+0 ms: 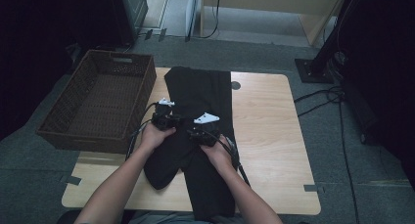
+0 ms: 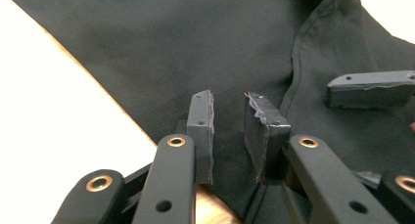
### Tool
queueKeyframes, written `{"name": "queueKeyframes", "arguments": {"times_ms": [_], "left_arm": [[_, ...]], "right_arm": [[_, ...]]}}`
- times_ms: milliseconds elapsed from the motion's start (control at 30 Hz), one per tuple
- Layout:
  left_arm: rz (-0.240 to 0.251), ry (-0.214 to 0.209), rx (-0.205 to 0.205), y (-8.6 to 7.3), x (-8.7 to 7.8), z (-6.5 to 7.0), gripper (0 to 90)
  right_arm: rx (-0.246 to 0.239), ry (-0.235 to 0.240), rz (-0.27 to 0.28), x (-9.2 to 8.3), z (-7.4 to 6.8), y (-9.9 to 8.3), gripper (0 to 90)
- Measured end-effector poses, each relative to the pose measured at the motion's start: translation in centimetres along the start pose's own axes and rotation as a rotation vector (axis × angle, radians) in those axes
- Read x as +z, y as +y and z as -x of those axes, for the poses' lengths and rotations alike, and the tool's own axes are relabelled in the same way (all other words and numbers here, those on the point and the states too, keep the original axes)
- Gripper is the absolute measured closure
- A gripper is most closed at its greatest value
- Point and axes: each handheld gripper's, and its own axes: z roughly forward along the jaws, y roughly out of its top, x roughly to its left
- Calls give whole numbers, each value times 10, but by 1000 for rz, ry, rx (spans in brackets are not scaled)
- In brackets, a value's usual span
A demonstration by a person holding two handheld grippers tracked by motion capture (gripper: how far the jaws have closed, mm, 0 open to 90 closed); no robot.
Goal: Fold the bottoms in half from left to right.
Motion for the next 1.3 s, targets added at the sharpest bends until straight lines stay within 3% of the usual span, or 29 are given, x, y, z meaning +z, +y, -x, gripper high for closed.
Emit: {"name": "queueKeyframes", "arguments": {"times_ms": [133,167,233,333,467,533,633,700,767,833,1067,1233,1300], "left_arm": [[8,21,-12,1,1,0,754],[7,24,-7,1,1,0,761],[8,33,6,1,1,1,770],[8,75,13,2,1,-2,774],[18,81,-23,3,0,-10,775],[17,80,-21,4,0,-10,779],[9,86,0,5,0,-9,778],[9,89,1,4,0,-9,775],[15,90,0,4,0,-8,766],[12,91,5,4,0,-7,757],[-20,47,26,1,-4,-1,731],[-31,4,52,-6,-9,8,713],[-35,-35,38,-9,-9,10,712]], "right_arm": [[26,-5,16,-3,5,-2,817],[42,3,13,-5,6,-3,863],[75,24,-14,-11,12,-4,886],[74,18,-2,-31,17,-12,900],[82,2,0,-61,30,-28,900],[98,1,6,-73,38,-38,899],[110,-8,-43,-81,46,-49,890],[91,-52,-85,-83,49,-56,900],[105,-75,-55,-89,53,-57,836],[119,-55,5,-93,53,-51,779],[102,36,96,-71,33,-18,631],[93,70,46,-36,21,-7,535],[87,71,24,-29,15,-8,520]]}}
